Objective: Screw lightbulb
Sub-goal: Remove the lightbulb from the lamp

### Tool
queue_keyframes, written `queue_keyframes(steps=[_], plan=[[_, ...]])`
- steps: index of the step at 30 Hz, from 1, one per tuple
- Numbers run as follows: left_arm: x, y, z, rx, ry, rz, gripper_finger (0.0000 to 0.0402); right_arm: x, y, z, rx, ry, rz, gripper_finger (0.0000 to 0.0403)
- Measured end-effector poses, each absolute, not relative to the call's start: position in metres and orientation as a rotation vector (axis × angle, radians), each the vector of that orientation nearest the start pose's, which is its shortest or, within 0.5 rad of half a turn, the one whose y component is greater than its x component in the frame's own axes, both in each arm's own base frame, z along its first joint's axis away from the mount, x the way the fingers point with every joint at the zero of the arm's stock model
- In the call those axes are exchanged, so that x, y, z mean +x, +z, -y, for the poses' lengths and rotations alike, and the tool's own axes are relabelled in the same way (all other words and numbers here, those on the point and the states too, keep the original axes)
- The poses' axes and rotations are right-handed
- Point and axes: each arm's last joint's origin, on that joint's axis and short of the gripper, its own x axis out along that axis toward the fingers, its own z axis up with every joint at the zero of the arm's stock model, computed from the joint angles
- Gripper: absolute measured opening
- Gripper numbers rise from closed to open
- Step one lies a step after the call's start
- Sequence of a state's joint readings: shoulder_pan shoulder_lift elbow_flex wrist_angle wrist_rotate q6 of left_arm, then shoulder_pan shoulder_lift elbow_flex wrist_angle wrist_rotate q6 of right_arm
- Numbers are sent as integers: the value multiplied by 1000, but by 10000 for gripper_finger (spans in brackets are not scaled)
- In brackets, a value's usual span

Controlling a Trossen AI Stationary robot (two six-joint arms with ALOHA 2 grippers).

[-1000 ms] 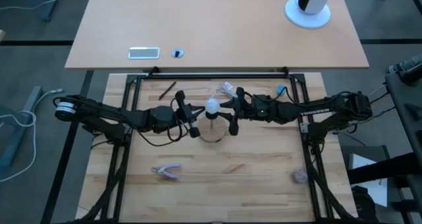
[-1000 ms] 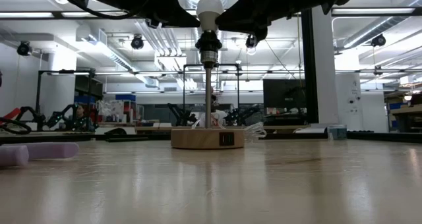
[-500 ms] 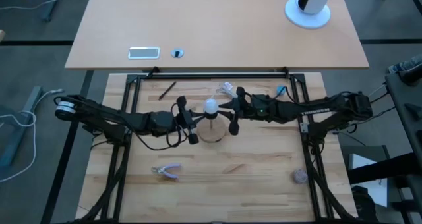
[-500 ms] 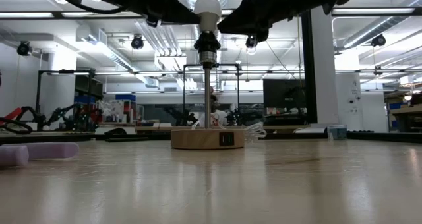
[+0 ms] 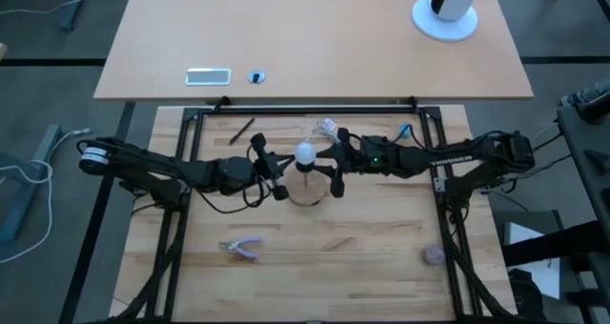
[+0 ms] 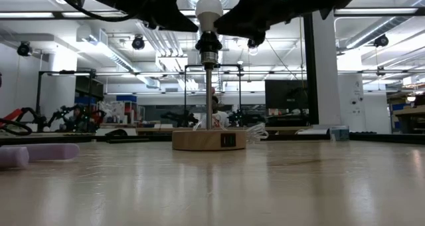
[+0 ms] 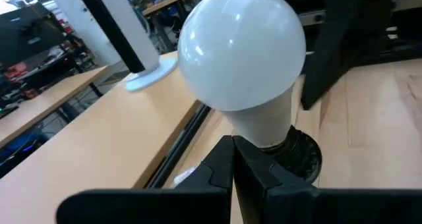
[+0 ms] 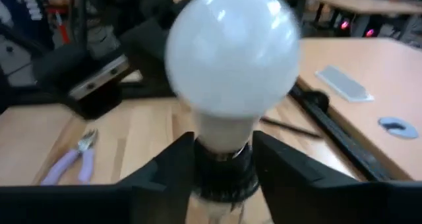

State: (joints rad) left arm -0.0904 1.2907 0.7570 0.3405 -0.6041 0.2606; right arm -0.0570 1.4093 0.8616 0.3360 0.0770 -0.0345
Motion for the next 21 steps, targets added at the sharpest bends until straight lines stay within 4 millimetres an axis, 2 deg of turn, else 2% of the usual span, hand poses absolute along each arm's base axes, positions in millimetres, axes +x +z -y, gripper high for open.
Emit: queue_keyframes(steps=[5,10,21], plan=[[280,267,8,315,440,-241,0,318,267,21,-37,-137,-157,193],[280,268,9,309,400,-227,0,319,269,21,-47,-134,-125,227],[281,269,11,295,353,-206,0,319,270,22,-47,-136,-122,214]])
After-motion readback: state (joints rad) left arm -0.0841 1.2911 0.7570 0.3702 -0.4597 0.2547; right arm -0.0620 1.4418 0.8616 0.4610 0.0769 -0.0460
